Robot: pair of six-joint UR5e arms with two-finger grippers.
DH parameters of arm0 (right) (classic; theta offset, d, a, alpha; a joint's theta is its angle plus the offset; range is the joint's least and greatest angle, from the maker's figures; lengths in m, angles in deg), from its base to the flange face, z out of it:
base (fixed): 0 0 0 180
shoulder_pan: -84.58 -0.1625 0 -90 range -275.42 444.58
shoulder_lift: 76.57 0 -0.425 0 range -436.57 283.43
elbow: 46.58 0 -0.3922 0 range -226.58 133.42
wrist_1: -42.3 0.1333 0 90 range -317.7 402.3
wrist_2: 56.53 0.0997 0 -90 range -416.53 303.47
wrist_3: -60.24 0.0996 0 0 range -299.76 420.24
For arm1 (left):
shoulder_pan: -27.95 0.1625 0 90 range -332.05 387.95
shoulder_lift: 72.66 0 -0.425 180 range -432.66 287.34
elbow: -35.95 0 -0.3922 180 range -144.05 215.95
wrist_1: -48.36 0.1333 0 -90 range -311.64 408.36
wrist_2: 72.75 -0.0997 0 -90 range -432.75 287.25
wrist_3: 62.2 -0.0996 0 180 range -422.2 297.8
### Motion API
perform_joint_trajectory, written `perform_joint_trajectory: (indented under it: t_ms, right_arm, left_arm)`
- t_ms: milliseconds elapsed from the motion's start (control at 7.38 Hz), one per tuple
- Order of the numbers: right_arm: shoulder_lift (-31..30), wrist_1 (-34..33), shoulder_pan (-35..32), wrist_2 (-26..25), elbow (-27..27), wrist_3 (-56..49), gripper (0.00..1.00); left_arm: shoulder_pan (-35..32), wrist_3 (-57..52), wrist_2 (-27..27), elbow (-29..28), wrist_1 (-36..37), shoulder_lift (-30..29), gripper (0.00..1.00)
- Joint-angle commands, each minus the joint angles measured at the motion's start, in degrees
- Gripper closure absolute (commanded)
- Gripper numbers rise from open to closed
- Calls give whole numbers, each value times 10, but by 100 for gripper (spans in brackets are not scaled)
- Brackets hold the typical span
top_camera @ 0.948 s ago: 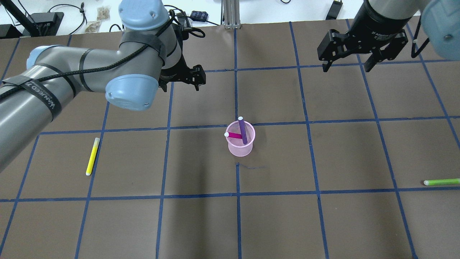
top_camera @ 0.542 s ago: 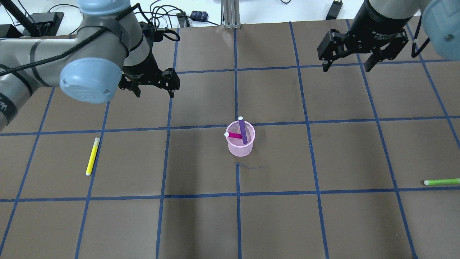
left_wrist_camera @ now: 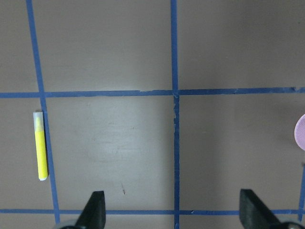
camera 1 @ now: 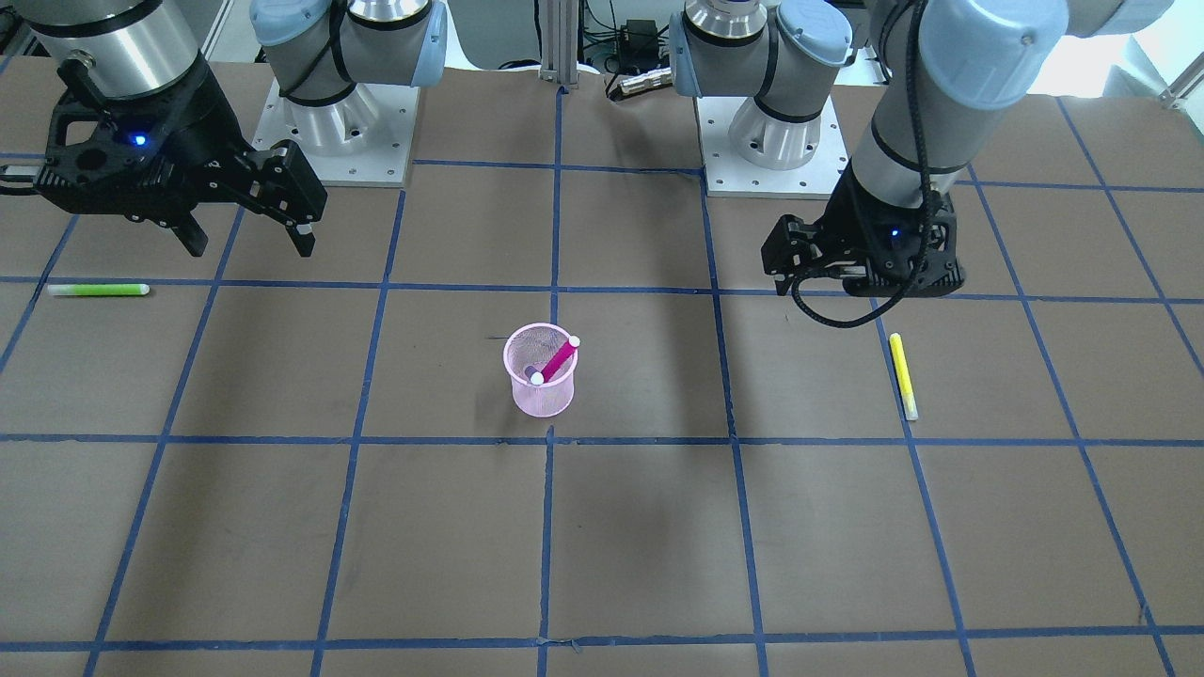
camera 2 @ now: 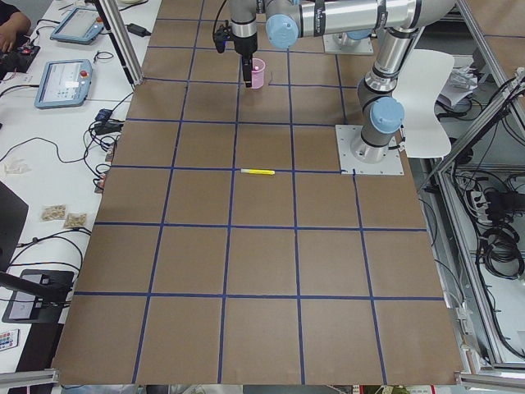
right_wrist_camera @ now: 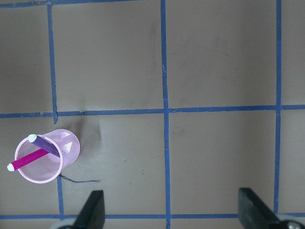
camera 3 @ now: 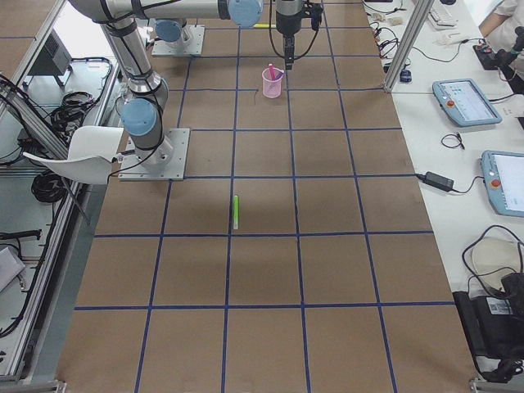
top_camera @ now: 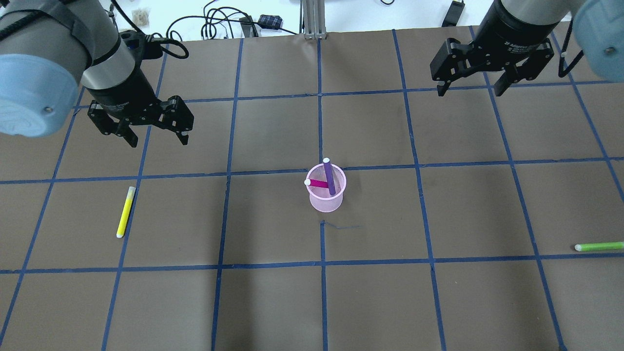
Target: Insert purple and pink pens into pink cup
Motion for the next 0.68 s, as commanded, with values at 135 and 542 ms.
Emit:
perform_joint_trajectory:
  t_ms: [135, 542]
  right_arm:
    - [0, 0, 0, 1, 1, 0, 0]
    - [0, 0, 0, 1, 1, 0, 0]
  left_arm:
    - [3, 0, 2, 2, -32, 25, 0]
    - [3, 0, 3, 3, -30, 24, 0]
